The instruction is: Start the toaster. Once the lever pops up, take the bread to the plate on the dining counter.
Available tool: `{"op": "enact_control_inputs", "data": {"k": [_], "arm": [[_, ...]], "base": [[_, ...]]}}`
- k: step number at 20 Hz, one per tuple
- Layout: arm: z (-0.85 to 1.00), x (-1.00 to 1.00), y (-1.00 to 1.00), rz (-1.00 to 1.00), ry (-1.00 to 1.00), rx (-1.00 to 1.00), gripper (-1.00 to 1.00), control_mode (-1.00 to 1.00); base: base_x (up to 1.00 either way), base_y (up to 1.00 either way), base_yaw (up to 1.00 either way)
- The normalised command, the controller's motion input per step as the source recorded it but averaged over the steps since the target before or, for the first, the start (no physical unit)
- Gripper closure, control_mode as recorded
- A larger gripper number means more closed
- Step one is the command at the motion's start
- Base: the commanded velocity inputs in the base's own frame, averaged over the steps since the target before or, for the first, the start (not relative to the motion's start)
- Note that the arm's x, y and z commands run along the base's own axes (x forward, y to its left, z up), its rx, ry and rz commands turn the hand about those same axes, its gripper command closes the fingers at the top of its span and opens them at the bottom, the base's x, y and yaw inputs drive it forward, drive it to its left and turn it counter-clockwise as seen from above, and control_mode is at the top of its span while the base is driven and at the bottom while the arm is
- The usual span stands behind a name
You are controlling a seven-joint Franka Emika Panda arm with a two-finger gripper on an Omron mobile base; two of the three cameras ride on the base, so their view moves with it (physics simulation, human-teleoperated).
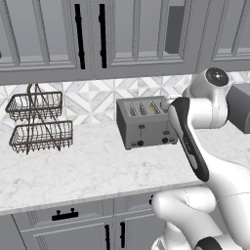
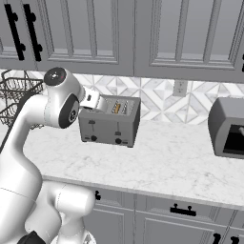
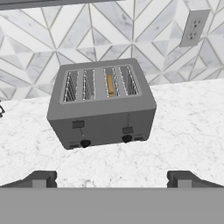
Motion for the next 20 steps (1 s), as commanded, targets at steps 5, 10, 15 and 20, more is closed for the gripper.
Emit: {"op": "enact_control_inputs", "data": {"k": [5,10,15,20], "arm": [[0.0,0.0,0.0,0.0,0.0,0.0,-1.0,-1.0],[0.0,0.0,0.0,0.0,0.0,0.0,-1.0,-1.0],[0.0,0.0,0.0,0.0,0.0,0.0,-1.0,-1.0],[0.0,0.0,0.0,0.0,0.0,0.0,-1.0,-1.0]], "base": [[0.0,0.0,0.0],[0.0,0.0,0.0],[0.0,0.0,0.0],[0.0,0.0,0.0]]}}
